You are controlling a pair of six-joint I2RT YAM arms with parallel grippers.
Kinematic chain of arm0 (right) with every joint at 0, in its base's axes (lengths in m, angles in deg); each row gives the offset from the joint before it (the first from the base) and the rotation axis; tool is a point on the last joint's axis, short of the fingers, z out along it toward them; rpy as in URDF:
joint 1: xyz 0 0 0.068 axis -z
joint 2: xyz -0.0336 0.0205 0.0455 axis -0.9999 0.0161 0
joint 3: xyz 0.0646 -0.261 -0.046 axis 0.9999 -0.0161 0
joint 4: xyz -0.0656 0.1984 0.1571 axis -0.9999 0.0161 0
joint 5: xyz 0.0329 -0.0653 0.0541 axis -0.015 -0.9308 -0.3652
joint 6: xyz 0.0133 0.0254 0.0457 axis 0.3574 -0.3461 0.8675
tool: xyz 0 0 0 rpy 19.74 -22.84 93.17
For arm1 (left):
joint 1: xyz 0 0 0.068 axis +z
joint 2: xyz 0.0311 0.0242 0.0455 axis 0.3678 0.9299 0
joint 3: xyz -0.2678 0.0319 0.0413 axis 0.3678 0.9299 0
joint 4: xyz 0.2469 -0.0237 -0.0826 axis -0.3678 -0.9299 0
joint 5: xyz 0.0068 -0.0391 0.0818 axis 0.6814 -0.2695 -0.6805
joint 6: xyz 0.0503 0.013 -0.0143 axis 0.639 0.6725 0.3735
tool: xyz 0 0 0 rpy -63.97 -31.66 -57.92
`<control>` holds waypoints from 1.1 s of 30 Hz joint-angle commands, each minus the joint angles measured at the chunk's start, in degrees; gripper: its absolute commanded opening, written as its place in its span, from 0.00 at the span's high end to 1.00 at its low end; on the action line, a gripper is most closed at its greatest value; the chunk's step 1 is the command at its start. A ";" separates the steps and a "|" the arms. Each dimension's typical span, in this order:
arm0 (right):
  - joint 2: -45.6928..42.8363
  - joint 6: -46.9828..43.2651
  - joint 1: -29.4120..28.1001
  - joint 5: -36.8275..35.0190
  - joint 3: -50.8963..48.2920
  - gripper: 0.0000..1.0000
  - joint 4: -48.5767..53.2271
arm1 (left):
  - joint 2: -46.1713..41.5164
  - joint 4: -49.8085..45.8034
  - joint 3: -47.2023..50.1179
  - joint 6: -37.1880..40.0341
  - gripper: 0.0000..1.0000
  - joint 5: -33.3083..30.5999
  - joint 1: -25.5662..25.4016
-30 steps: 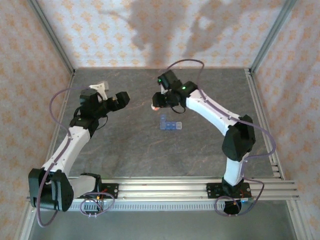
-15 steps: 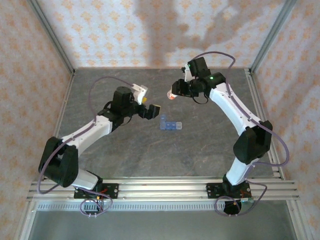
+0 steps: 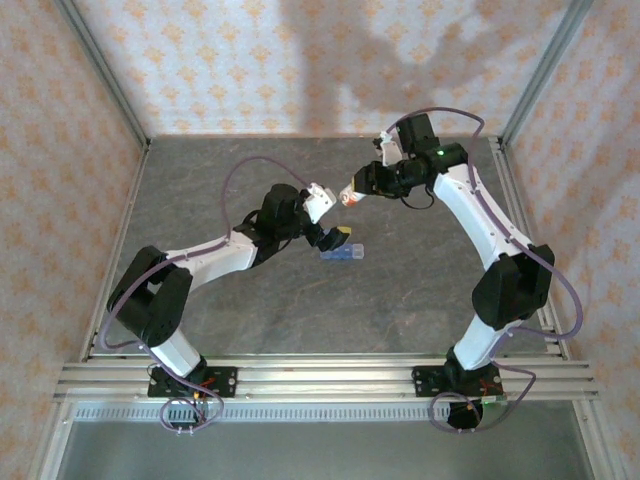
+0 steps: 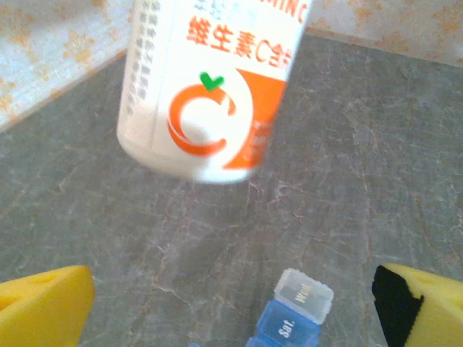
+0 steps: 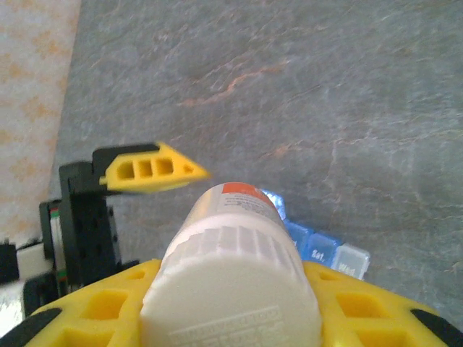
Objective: Sort the pills into containers
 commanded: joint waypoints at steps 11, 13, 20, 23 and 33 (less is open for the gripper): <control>3.09 -1.34 -0.06 9.49 -0.79 0.61 -0.49 | 0.87 5.02 -2.72 1.31 0.06 -0.94 -0.13; 2.84 -0.81 -0.05 10.45 -1.68 0.61 -1.38 | 0.95 4.53 -2.88 1.32 0.07 -0.67 -0.16; 2.38 0.65 -0.26 13.05 -3.38 0.62 -3.23 | 1.31 4.89 -3.03 0.31 0.10 -0.55 -0.19; 2.03 1.40 -0.45 13.83 -4.09 0.62 -4.32 | 1.41 4.96 -3.11 -0.09 0.12 -0.47 -0.18; 2.63 2.77 -1.59 14.62 -4.85 0.62 -5.93 | 1.48 5.46 -3.32 -1.38 0.20 -0.51 -0.16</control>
